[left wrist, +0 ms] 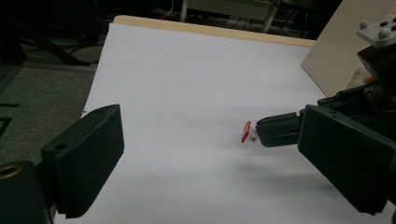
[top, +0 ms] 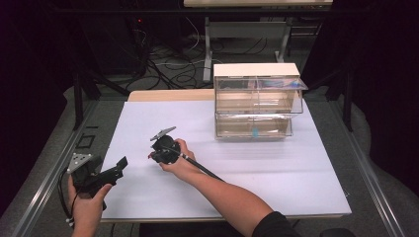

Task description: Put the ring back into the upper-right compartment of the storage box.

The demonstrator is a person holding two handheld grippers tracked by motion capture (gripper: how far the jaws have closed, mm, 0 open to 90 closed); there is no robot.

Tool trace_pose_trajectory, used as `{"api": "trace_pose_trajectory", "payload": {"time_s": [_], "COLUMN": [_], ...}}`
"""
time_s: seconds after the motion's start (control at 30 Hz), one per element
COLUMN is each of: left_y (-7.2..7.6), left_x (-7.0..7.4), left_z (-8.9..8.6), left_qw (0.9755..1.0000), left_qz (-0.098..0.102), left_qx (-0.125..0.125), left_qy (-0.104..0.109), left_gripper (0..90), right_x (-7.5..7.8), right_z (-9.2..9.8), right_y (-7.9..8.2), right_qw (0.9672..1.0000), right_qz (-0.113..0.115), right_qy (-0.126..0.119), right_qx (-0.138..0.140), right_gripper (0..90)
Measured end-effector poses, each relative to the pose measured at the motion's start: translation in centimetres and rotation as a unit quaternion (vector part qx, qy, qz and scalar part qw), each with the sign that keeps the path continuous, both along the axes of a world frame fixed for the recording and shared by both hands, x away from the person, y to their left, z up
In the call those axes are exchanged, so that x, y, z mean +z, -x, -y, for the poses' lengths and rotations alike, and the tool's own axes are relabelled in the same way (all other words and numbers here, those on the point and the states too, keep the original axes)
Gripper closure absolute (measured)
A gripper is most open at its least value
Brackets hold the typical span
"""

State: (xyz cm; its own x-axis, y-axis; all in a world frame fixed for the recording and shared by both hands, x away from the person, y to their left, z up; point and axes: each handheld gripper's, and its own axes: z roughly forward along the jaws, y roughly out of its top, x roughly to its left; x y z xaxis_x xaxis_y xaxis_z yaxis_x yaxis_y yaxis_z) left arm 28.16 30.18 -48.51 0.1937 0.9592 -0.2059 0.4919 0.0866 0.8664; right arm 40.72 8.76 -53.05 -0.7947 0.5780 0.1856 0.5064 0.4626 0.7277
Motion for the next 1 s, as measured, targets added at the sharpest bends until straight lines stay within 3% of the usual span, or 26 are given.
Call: {"api": "trace_pose_trajectory", "payload": {"time_s": [0.1, 0.13, 0.17, 0.2, 0.3, 0.37, 0.5, 1.0], "left_y": [-0.1, -0.1, -0.1, -0.1, -0.2, -0.2, -0.3, -0.6], "left_x": [0.0, 0.0, 0.0, -0.1, -0.1, 0.0, 0.0, -0.1], "left_z": [0.1, 0.1, 0.1, 0.2, 0.2, 0.2, 0.3, 0.6], "left_qw": [1.0000, 1.0000, 1.0000, 1.0000, 1.0000, 1.0000, 1.0000, 1.0000], "left_qz": [0.004, 0.001, 0.001, 0.002, 0.003, -0.001, 0.000, -0.003], "left_qx": [0.001, -0.002, -0.002, 0.000, -0.001, -0.004, -0.004, -0.009], "left_qy": [0.001, -0.001, -0.001, 0.003, 0.001, -0.001, 0.000, -0.001], "left_gripper": [7.0, 7.0, 7.0, 7.0, 7.1, 7.0, 7.0, 7.0], "right_x": [0.3, 0.4, 0.6, 0.6, 1.2, 1.3, 2.0, 3.7], "right_z": [0.4, 0.6, 0.7, 0.8, 1.3, 1.6, 2.4, 5.4], "right_y": [0.0, -0.3, -0.1, -0.1, -0.2, -0.5, -0.6, -0.6], "right_qw": [1.0000, 0.9999, 1.0000, 0.9999, 0.9999, 0.9999, 0.9999, 0.9996], "right_qz": [-0.002, 0.007, -0.003, 0.002, -0.002, 0.010, -0.004, -0.001], "right_qy": [0.001, 0.006, 0.004, -0.002, 0.003, -0.005, 0.002, -0.002], "right_qx": [-0.006, 0.006, -0.006, -0.015, -0.013, -0.013, -0.016, -0.029], "right_gripper": [85.3, 85.3, 85.3, 85.3, 85.3, 85.3, 85.3, 85.3]}}
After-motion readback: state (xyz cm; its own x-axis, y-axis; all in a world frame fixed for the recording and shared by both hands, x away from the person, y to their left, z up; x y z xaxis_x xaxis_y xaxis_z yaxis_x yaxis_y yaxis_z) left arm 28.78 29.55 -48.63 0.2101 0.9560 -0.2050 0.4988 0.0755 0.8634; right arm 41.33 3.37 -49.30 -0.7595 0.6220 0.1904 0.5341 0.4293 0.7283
